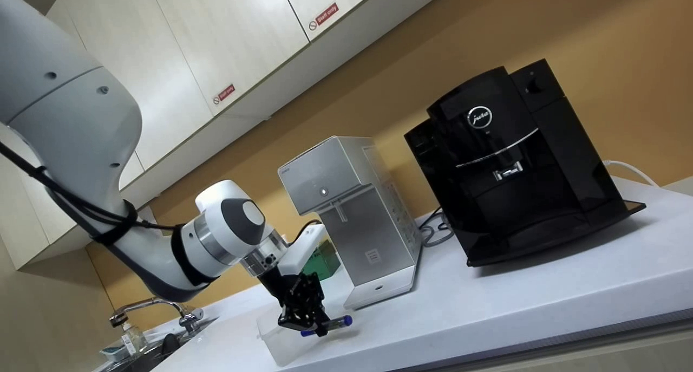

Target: Pick up the blue marker from the clear lunch box and place it on the white countertop

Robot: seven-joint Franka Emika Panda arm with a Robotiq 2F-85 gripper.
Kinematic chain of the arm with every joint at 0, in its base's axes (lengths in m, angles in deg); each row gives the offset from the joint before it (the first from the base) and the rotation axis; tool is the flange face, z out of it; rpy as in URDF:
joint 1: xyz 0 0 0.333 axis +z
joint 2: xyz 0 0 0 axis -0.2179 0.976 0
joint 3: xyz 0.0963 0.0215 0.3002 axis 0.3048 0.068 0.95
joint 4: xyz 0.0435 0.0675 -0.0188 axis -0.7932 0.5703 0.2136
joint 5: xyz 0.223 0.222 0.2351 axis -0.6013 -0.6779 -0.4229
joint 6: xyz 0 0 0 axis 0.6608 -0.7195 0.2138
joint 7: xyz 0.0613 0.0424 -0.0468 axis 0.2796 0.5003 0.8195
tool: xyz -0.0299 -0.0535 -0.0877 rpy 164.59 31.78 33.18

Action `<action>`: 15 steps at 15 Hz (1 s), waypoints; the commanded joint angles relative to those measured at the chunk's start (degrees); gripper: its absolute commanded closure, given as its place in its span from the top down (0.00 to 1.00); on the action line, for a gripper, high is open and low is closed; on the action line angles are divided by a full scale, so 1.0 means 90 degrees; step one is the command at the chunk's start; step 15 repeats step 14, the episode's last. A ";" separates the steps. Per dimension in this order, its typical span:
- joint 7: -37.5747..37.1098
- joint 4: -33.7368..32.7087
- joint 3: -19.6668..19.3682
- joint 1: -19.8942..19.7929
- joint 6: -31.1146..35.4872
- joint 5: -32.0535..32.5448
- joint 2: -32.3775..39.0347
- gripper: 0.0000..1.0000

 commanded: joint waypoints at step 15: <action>-0.0261 -0.0276 -0.0097 -0.0061 -0.0220 0.0205 0.0067 1.00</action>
